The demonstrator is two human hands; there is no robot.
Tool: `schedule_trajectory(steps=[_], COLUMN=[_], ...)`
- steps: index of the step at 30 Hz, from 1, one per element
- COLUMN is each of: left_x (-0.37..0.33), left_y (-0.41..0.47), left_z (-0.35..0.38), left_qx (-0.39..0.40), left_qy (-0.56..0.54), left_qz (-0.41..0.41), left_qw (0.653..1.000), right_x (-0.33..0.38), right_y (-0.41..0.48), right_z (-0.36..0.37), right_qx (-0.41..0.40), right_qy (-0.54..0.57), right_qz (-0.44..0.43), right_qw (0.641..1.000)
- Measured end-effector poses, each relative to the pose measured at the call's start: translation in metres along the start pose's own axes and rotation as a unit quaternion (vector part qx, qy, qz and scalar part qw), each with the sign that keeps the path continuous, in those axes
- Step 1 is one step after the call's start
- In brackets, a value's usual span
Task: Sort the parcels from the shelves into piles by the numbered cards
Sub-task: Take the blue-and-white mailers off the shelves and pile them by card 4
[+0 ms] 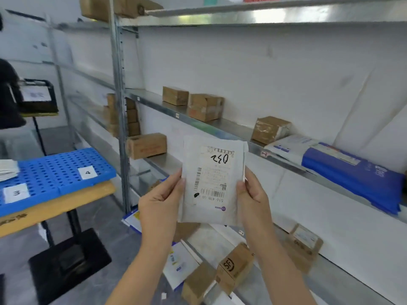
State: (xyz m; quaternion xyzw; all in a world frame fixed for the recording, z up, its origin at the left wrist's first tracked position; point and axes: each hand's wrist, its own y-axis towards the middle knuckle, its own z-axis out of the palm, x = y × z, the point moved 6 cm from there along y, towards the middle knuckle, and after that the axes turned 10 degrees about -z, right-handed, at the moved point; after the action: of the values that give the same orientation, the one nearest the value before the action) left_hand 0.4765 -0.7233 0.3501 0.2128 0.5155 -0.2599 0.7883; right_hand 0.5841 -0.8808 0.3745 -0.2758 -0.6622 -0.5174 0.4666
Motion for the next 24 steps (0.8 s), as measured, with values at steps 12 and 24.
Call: schedule_trajectory(steps=[12, 24], left_x=[-0.07, -0.116], left_y=[0.035, 0.018], left_z=[-0.252, -0.419], left_qx=[-0.2, -0.335], left_qy=[0.01, 0.006], left_qz=[0.043, 0.058], left_qw=[0.979, 0.94], right_x=[-0.012, 0.003], right_y=[-0.038, -0.102], right_z=[0.284, 0.463], right_qx=[0.215, 0.351], right_qy=[0.031, 0.096], right_qz=[0.065, 0.06], right_qw=[0.974, 0.93])
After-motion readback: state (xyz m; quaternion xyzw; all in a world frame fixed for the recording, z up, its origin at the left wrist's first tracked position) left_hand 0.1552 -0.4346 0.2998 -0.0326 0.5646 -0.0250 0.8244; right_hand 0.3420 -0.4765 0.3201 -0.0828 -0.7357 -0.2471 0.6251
